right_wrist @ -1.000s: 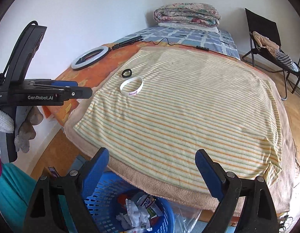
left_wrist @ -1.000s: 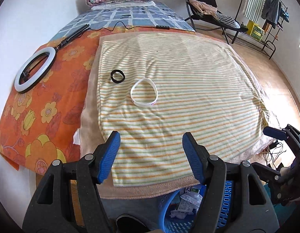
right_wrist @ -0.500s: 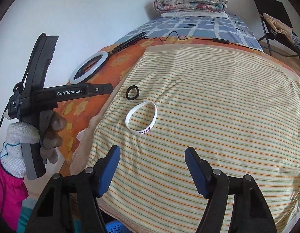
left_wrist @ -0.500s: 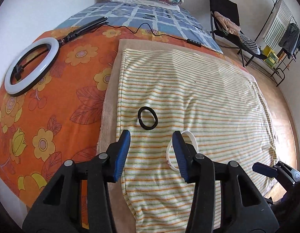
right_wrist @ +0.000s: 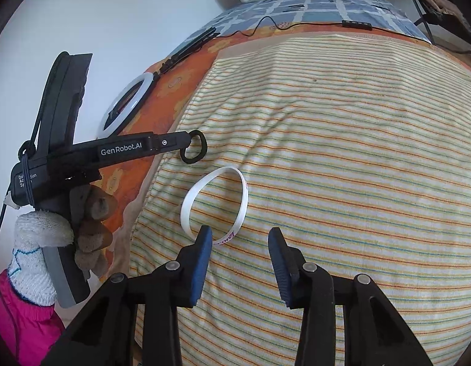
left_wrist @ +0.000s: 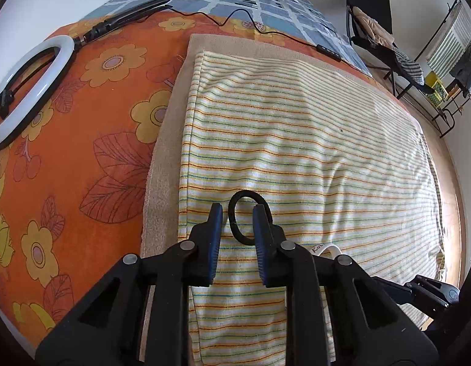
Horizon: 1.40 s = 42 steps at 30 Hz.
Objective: Collect trash
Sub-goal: 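Grasp the white wristband with the right tool while the left tool grasps the black hair tie, then lift the wristband and hair tie and carry both over the blue basket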
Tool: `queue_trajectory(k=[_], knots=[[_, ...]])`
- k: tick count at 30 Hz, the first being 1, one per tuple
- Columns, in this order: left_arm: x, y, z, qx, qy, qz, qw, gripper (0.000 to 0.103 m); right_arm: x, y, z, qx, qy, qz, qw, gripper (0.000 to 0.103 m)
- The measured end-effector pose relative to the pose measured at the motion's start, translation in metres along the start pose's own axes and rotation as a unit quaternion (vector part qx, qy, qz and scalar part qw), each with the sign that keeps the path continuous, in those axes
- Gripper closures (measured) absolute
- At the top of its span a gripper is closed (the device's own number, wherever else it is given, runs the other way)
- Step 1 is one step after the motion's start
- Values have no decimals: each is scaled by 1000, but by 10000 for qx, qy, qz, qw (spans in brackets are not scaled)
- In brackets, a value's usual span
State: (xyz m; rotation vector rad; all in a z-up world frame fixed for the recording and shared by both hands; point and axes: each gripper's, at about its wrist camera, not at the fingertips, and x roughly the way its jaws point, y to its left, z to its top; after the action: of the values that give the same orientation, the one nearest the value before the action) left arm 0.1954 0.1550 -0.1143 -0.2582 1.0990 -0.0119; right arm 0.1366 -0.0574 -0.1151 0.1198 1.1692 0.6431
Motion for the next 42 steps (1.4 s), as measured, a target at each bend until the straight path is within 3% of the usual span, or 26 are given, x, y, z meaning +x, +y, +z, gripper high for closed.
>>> queue_trajectory(k=[6, 10, 15, 20, 31, 42], knots=[[14, 4, 3, -35, 54, 24, 10000, 85, 11, 0, 8, 86, 32, 15, 10000, 67], [18, 5, 5, -34, 27, 32, 10000, 91, 18, 0, 13, 135, 64, -29, 9999, 72], [20, 7, 6, -32, -50, 44, 10000, 96, 27, 4, 15, 19, 87, -217, 9997, 91], [18, 7, 6, 3, -90, 86, 9999, 98, 29, 5, 17, 35, 23, -248, 9997, 101], [-2, 2, 1, 45, -233, 101, 9997, 99, 2, 3, 12, -51, -260, -330, 9991, 102], [-47, -27, -19, 403, -413, 21, 9983, 99, -47, 10, -8, -367, -524, -507, 9967, 102]])
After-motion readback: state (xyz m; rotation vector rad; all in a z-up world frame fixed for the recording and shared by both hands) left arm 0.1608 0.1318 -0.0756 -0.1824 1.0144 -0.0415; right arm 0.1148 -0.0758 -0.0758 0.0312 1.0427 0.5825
